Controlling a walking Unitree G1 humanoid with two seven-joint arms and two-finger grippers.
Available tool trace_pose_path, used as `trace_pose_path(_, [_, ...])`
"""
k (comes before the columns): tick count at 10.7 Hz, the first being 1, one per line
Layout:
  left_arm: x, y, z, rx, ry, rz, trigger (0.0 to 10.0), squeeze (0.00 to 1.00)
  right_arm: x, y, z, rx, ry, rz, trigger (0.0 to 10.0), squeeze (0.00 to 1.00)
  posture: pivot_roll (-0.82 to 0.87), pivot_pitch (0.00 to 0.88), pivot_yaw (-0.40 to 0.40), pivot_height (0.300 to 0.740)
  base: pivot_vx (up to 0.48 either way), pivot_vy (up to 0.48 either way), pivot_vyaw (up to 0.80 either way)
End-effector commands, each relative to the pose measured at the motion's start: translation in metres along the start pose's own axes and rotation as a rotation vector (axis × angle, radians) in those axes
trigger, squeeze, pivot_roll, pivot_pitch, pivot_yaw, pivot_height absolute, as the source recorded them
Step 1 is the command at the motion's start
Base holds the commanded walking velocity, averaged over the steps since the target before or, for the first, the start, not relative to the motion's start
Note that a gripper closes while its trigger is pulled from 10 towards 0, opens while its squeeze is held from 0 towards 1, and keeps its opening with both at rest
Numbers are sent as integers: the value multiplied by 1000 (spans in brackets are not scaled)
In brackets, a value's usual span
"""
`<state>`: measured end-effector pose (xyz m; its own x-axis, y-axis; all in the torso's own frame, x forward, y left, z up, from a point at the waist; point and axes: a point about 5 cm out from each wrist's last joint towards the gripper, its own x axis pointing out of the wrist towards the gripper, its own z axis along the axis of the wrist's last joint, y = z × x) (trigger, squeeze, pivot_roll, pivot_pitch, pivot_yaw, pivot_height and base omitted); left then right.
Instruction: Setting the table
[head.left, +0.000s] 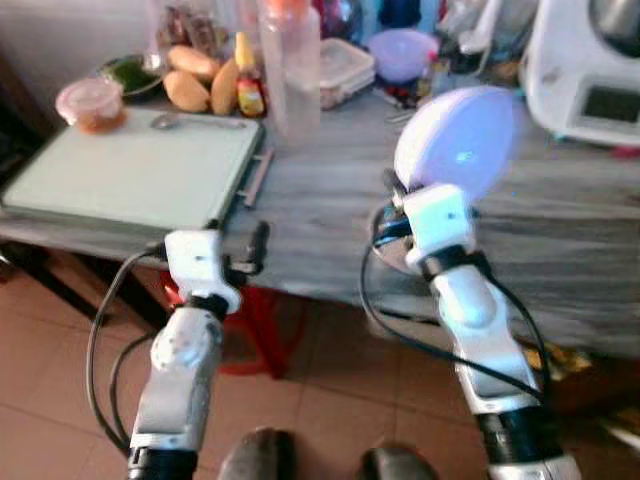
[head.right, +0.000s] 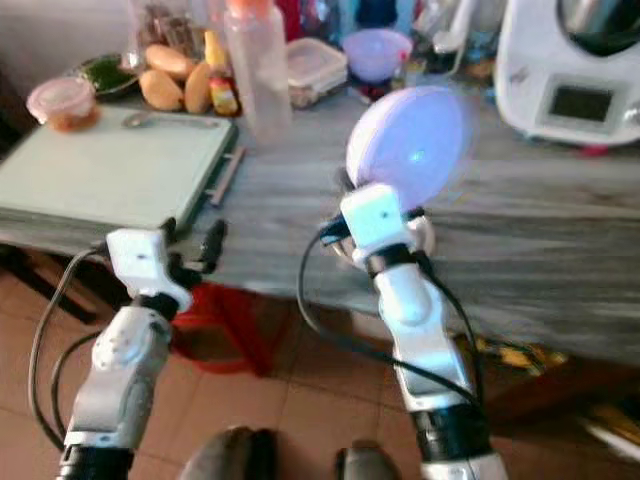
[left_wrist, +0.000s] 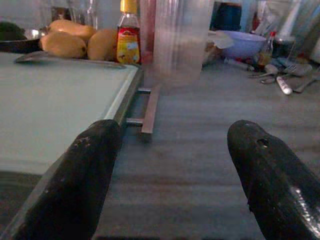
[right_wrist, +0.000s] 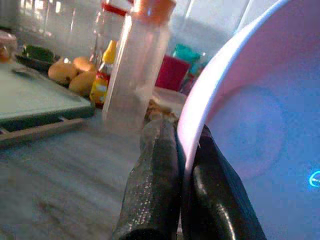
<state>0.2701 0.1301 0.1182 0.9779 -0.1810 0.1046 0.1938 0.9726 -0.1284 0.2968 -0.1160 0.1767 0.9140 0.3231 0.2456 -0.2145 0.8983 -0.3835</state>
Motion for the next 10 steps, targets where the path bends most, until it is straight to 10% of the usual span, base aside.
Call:
trace_pose_path(1, [-5,-3,-1,-16,7,-6,10000,0,4,-4,-4,-28,38,26,10000,0,-75,120,49,740,0,0,0])
trace_pose_path(10, [-35,7,-4,5,76,-59,10000,0,66,-9,-13,-234,197,502,10000,0,-21,183,23,740,0,0,0])
